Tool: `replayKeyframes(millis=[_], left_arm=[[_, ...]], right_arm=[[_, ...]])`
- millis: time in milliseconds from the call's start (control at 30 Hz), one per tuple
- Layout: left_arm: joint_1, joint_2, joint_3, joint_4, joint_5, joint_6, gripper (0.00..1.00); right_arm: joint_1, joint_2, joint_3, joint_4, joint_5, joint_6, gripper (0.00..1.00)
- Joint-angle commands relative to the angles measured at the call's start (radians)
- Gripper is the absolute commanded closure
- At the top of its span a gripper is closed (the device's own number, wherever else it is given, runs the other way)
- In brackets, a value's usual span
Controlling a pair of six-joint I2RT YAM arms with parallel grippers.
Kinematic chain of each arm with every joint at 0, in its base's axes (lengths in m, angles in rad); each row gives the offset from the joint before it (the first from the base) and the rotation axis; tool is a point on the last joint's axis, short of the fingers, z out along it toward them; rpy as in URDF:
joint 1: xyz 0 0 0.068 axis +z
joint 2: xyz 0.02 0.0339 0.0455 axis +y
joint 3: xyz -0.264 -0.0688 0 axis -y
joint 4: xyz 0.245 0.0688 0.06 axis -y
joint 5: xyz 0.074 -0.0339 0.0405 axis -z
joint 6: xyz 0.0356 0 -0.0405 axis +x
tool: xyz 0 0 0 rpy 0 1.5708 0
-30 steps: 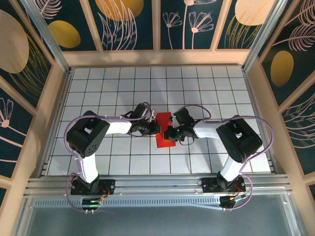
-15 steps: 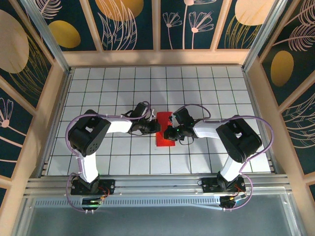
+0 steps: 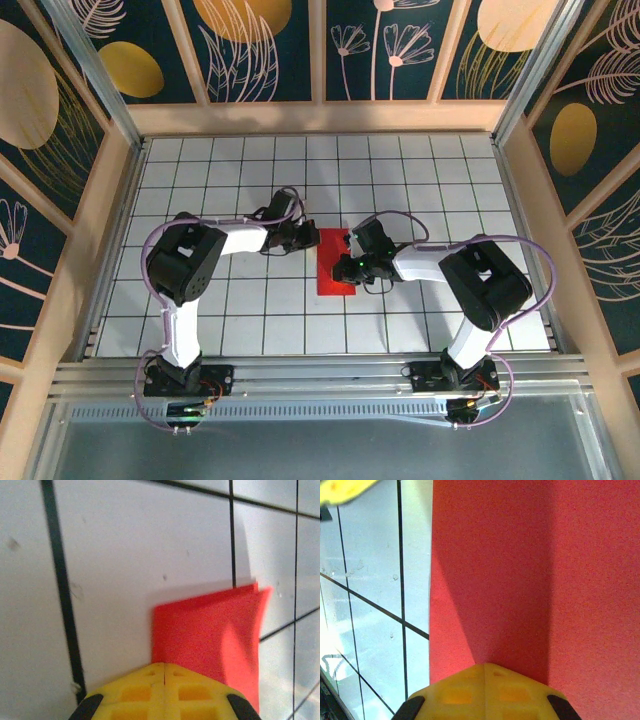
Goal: Fold a paper plane with a square sheet of paper (fold left side to right side)
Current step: First fold the square sheet of paper in half at the center of the table.
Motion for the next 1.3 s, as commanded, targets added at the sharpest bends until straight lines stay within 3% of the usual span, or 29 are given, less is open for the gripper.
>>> replayKeyframes(millis=[0,367,600,867,1067,1267], left_arm=[[0.02,0.036,0.041,-0.028,-0.064,0.025,1.0],[0.047,0.076,0.099,-0.037,-0.067,0.028,1.0],[0.047,-0.023,0.045,-0.024,-0.061,0.053,1.0],[0.033,-0.132,-0.112,0.09,0.108,0.0,1.0],[-0.025,-0.083,-0.101,0.165,0.189,-0.033,1.0],[-0.035,-0.001,-0.004,0.112,0.12,-0.007,1.0]], right_arm=[[-0.008,0.034,-0.06,-0.148,0.076,-0.025,1.0],[-0.013,0.025,-0.061,-0.149,0.073,-0.024,1.0],[-0.013,0.021,-0.063,-0.137,0.073,-0.02,1.0],[-0.038,0.022,-0.065,-0.114,0.046,-0.053,1.0],[-0.039,0.039,-0.063,-0.119,0.05,-0.06,1.0],[-0.038,0.039,-0.062,-0.124,0.055,-0.057,1.0]])
